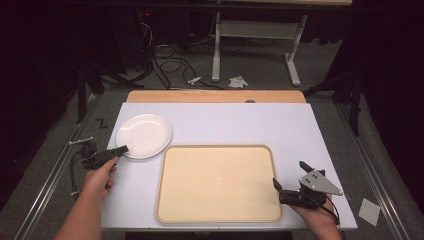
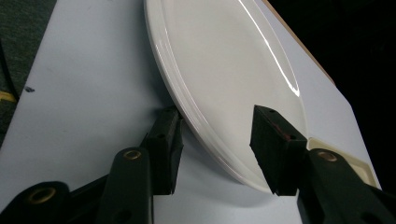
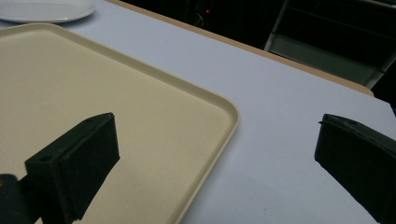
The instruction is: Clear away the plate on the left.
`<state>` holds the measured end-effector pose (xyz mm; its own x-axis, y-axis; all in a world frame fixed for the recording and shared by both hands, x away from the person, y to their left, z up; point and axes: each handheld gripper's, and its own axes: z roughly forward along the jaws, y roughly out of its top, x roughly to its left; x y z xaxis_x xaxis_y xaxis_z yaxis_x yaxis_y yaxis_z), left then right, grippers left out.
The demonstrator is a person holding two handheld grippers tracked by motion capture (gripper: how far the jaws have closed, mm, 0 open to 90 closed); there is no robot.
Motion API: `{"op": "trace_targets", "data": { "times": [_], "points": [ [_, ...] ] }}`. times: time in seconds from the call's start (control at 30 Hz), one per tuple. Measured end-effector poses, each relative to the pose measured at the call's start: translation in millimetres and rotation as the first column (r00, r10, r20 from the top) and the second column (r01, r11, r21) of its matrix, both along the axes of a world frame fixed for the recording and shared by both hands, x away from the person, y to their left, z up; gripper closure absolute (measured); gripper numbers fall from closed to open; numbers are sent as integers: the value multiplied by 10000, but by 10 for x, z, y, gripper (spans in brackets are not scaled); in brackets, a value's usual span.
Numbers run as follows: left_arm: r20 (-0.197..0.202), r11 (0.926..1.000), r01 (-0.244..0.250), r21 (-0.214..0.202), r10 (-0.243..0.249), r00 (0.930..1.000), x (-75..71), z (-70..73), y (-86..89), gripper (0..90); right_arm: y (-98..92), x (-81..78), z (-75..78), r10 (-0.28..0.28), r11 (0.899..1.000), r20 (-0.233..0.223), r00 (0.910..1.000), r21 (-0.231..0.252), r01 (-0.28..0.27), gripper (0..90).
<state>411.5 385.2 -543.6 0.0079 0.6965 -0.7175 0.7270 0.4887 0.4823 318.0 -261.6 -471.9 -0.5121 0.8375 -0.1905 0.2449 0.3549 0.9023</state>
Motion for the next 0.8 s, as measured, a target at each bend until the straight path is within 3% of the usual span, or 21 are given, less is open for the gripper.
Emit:
{"op": "trace_targets", "data": {
  "times": [0.2,0.33,0.6,0.8],
  "points": [
    [-81,10000,-45,23,45,10000,9,2,-1,541,16,-9,6,-22,10000,-22,10000,2,22,7],
    [-317,9993,-362,24,362,9988,18,-9,9,645,15,-11,6,-41,10000,-53,10000,21,41,7],
    [-395,9987,-440,250,449,9982,18,-12,8,720,5,-18,5,-85,10000,-59,9999,9,85,7],
    [-371,9991,-402,166,408,9985,11,-28,28,734,2,-11,1,-35,10000,-3,10000,4,35,7]
  ]
}}
